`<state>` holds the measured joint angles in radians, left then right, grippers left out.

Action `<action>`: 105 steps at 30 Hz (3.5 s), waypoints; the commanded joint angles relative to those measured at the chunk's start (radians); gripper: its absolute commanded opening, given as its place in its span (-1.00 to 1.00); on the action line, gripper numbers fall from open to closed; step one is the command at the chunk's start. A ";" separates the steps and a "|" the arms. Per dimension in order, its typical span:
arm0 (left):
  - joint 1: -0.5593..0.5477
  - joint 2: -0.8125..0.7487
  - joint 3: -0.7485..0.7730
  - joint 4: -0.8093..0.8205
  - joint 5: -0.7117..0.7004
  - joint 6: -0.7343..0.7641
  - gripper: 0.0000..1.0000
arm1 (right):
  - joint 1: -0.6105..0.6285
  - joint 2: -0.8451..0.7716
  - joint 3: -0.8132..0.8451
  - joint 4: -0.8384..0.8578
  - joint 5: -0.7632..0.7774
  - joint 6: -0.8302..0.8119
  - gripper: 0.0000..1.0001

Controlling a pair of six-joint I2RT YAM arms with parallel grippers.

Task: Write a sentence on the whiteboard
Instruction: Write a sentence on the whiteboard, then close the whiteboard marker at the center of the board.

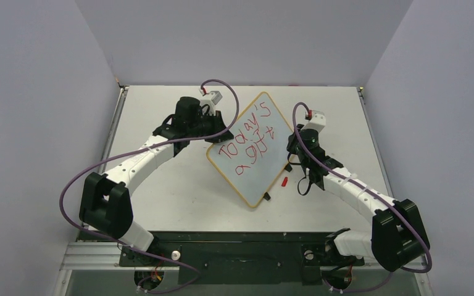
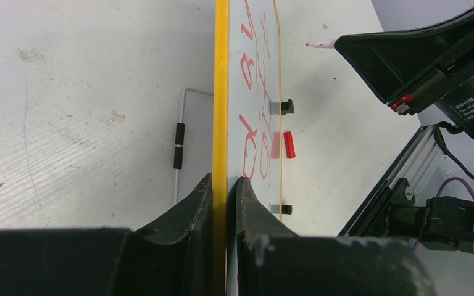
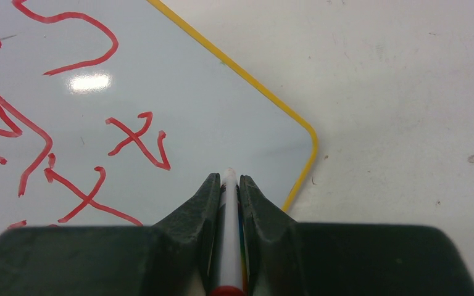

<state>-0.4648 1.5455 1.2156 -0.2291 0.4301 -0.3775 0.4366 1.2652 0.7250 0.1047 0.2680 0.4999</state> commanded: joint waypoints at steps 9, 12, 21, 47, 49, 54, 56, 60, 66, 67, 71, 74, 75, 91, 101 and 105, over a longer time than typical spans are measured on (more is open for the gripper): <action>0.014 -0.025 -0.089 -0.001 -0.248 0.126 -0.76 | -0.020 -0.015 -0.013 0.062 -0.020 0.011 -1.00; 0.014 -0.038 -0.111 0.006 -0.276 0.139 -0.68 | -0.022 -0.006 -0.011 0.061 -0.027 0.011 -1.00; 0.014 -0.059 -0.142 0.019 -0.359 0.138 -0.52 | -0.028 -0.014 -0.019 0.067 -0.036 0.015 -1.00; -0.009 -0.137 -0.134 0.025 -0.349 0.148 -0.08 | -0.036 -0.039 -0.019 0.055 -0.054 0.020 -1.00; -0.015 -0.147 -0.123 0.017 -0.341 0.145 -0.07 | -0.036 -0.045 -0.017 0.053 -0.054 0.020 -1.00; -0.027 -0.183 -0.094 -0.005 -0.295 0.140 -0.05 | -0.037 -0.058 -0.014 0.044 -0.056 0.021 -1.00; -0.032 -0.205 -0.088 -0.013 -0.289 0.138 -0.03 | -0.036 -0.066 -0.011 0.037 -0.062 0.023 -1.00; -0.042 -0.254 -0.080 -0.035 -0.293 0.135 -0.02 | -0.036 -0.101 -0.010 0.022 -0.072 0.028 -1.00; -0.072 -0.344 -0.088 -0.074 -0.317 0.135 -0.02 | -0.035 -0.164 -0.008 -0.010 -0.080 0.036 -1.00; -0.082 -0.352 -0.089 -0.084 -0.324 0.136 -0.02 | -0.035 -0.172 -0.009 -0.014 -0.081 0.037 -1.00; -0.115 -0.390 -0.093 -0.111 -0.345 0.135 -0.02 | -0.035 -0.218 -0.019 -0.037 -0.084 0.040 -1.00; -0.137 -0.419 -0.103 -0.120 -0.354 0.130 -0.02 | -0.034 -0.260 -0.028 -0.053 -0.085 0.041 -1.00; -0.148 -0.426 -0.105 -0.122 -0.357 0.128 -0.02 | -0.035 -0.268 -0.032 -0.060 -0.084 0.041 -1.00; -0.305 -0.434 -0.127 -0.130 -0.417 0.137 -0.02 | -0.036 -0.361 -0.033 -0.127 -0.039 0.027 -1.00; -0.452 -0.287 -0.131 -0.038 -0.458 0.078 -0.09 | -0.044 -0.342 0.087 -0.228 0.074 0.011 -1.00; -0.521 -0.188 -0.112 0.012 -0.480 0.030 -0.13 | -0.049 -0.339 0.078 -0.236 0.086 0.012 -1.00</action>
<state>-0.9276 1.2842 1.0756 -0.3164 -0.0074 -0.2924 0.3969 0.9249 0.7738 -0.1169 0.3058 0.5243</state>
